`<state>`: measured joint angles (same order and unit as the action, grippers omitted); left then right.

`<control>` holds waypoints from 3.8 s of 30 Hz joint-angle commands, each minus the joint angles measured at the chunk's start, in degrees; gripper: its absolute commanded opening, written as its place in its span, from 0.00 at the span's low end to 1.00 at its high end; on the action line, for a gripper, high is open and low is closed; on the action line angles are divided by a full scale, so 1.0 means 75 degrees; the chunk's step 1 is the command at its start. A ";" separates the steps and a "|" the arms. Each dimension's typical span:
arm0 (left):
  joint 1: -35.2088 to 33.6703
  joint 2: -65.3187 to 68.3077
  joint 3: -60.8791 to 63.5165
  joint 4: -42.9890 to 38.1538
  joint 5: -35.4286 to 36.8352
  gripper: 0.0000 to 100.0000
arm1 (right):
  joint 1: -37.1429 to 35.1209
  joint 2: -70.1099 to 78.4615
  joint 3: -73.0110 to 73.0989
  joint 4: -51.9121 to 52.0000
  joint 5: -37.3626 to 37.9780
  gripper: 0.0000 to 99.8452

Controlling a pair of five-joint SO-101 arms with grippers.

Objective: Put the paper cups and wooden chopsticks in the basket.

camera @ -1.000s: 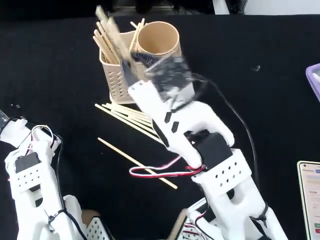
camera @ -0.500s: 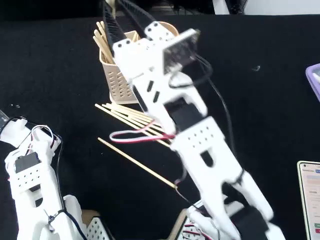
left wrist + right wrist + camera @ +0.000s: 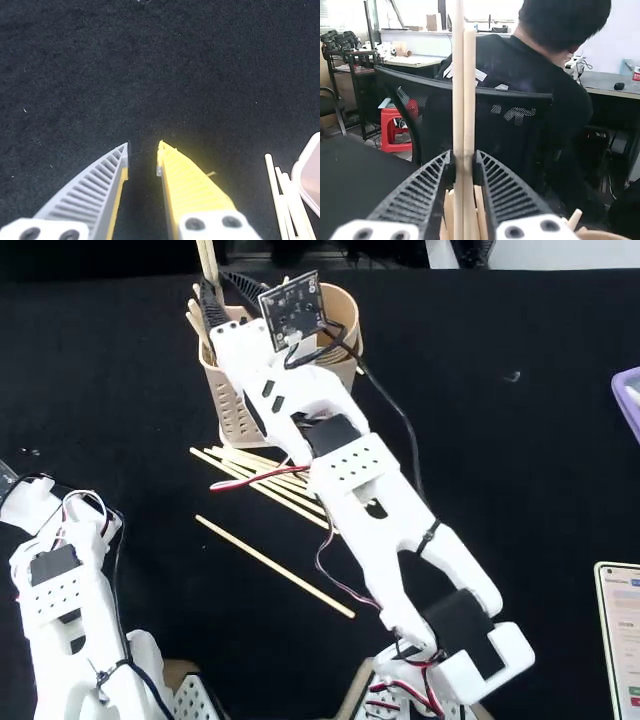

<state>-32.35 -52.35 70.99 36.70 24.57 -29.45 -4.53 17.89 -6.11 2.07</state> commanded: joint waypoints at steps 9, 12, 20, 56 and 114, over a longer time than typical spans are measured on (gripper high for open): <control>0.0041 -0.0199 -0.0147 -0.0152 0.0012 0.11 | -0.0176 -0.1483 -0.0498 0.3294 0.0785 0.22; 0.0029 -0.0199 -0.0147 -0.0152 0.0012 0.11 | -0.0422 -0.2374 -0.0463 0.4372 0.0821 0.22; 0.0041 -0.0199 -0.0147 -0.0152 0.0012 0.11 | -0.0469 -0.3569 0.0170 0.9495 0.0832 0.22; 0.0041 -0.0199 -0.0135 -0.0152 0.0012 0.11 | 0.0117 -0.1225 0.4155 0.7209 0.4360 0.01; -0.0006 -0.0199 -0.0158 -0.0152 0.0012 0.11 | -0.0856 0.0580 0.1881 0.7936 0.3470 0.21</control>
<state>-32.35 -52.35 70.99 36.70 24.57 -36.84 -0.04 34.95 53.05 29.14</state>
